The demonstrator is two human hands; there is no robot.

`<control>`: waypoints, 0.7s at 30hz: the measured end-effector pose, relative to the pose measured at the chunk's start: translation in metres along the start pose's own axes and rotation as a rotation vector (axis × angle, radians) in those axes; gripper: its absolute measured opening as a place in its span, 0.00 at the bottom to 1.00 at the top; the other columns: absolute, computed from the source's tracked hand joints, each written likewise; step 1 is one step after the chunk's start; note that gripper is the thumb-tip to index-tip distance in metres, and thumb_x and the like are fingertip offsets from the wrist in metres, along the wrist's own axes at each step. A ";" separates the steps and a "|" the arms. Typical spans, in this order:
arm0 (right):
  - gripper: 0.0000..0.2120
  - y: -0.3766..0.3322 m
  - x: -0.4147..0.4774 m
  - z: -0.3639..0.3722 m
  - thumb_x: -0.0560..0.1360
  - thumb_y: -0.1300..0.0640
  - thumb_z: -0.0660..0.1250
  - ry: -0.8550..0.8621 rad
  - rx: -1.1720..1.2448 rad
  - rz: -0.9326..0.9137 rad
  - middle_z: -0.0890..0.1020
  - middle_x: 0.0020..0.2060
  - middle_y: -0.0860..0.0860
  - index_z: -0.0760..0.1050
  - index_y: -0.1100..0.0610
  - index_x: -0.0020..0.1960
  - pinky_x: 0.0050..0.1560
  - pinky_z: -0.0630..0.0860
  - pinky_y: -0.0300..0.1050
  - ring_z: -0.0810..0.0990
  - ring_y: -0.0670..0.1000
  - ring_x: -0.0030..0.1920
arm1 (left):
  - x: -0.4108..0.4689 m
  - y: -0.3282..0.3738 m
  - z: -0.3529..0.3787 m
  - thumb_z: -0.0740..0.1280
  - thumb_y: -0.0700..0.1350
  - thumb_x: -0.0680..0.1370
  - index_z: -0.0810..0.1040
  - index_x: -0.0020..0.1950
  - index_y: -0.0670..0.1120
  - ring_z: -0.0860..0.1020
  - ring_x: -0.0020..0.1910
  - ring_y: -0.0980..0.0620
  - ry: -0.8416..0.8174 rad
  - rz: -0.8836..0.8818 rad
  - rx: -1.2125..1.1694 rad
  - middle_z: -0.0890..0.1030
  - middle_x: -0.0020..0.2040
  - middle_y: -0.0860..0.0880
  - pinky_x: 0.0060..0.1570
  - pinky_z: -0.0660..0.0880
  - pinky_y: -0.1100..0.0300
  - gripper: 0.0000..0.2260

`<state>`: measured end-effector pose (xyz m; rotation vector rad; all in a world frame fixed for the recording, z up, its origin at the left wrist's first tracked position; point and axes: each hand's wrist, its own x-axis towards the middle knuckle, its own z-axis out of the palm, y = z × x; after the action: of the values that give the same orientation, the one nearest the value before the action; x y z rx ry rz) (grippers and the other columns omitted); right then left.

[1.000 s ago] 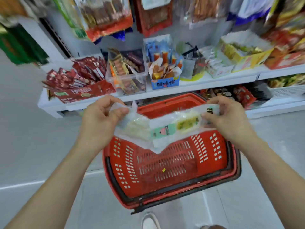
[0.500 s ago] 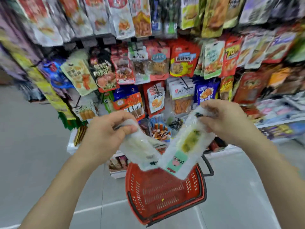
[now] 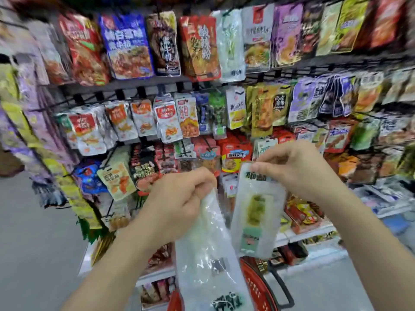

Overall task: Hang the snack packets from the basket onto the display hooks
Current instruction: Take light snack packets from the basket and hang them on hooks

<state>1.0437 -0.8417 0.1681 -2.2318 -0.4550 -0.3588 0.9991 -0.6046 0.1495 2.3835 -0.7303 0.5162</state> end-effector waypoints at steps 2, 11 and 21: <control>0.07 0.010 0.014 -0.007 0.74 0.52 0.72 0.076 0.011 -0.027 0.81 0.28 0.45 0.80 0.50 0.37 0.33 0.74 0.42 0.77 0.44 0.29 | 0.017 0.004 0.014 0.61 0.45 0.76 0.75 0.43 0.54 0.71 0.31 0.68 -0.010 -0.034 0.012 0.75 0.32 0.67 0.31 0.61 0.73 0.06; 0.09 0.099 0.067 -0.056 0.82 0.56 0.60 0.371 0.788 0.260 0.73 0.31 0.52 0.71 0.57 0.44 0.24 0.73 0.36 0.70 0.49 0.27 | 0.084 0.005 0.073 0.68 0.49 0.78 0.76 0.40 0.53 0.65 0.22 0.57 0.004 -0.294 0.022 0.73 0.25 0.63 0.24 0.59 0.63 0.07; 0.11 0.154 0.108 -0.062 0.81 0.57 0.58 0.319 1.227 0.306 0.76 0.31 0.47 0.70 0.51 0.40 0.25 0.73 0.35 0.73 0.43 0.26 | 0.147 0.006 0.095 0.63 0.62 0.71 0.77 0.53 0.63 0.72 0.55 0.75 0.154 -0.648 -0.294 0.76 0.54 0.69 0.54 0.66 0.75 0.13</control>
<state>1.2008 -0.9606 0.1474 -0.9933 -0.0798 -0.1747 1.1266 -0.7242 0.1555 2.1091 0.0521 0.2825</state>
